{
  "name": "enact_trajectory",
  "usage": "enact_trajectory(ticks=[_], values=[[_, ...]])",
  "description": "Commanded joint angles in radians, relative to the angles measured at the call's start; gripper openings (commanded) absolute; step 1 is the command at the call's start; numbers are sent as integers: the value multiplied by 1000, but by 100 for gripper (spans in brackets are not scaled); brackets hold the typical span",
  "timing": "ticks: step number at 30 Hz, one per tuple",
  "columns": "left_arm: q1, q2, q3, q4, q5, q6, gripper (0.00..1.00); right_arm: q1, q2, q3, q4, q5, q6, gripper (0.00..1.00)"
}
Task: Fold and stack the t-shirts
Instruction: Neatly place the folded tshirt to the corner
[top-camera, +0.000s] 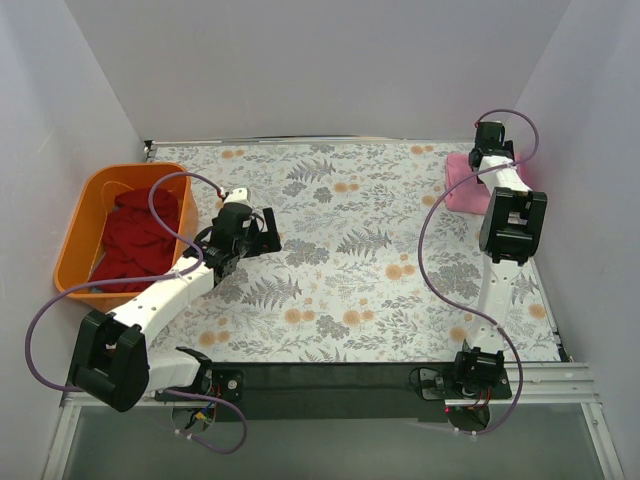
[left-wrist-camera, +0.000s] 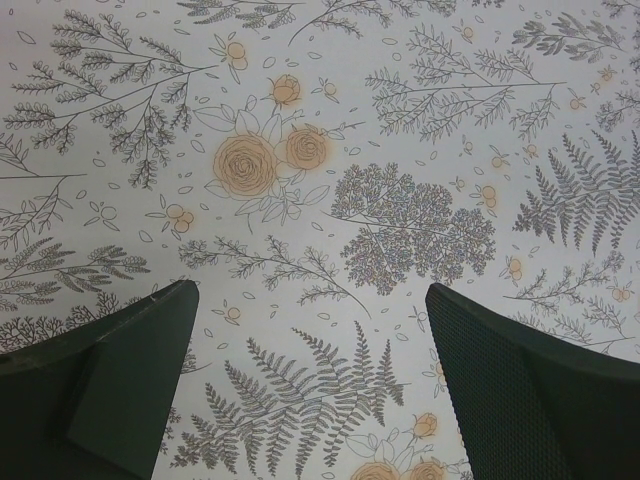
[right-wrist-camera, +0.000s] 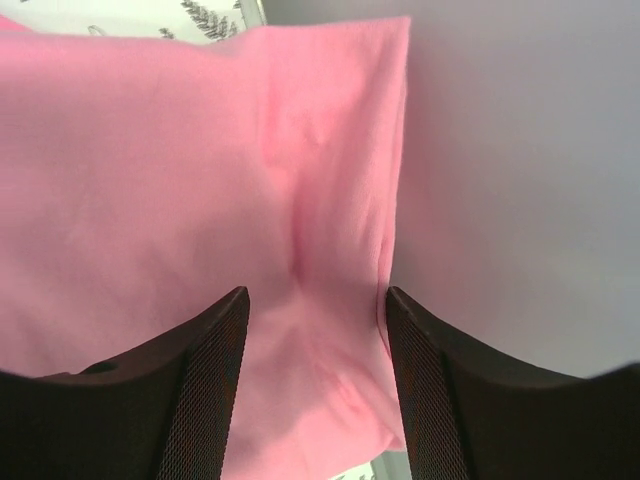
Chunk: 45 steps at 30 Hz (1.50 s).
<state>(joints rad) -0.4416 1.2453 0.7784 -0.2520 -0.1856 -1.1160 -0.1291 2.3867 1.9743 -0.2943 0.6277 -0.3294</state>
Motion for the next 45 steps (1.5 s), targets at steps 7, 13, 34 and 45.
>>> enact_trajectory(ticks=[7, 13, 34, 45], values=[[4, -58, -11, 28, -8, -1, 90, 19, -265, -193, 30, -412, 238, 49], [4, -78, -18, 31, -8, 4, 89, 20, -239, -259, 32, -517, 320, 27], [4, -132, -16, 40, -18, 12, 88, 29, -417, -454, -24, -703, 362, 29], [3, -283, 53, -59, -149, 18, 92, 31, -1014, -592, -198, -738, 480, 52]])
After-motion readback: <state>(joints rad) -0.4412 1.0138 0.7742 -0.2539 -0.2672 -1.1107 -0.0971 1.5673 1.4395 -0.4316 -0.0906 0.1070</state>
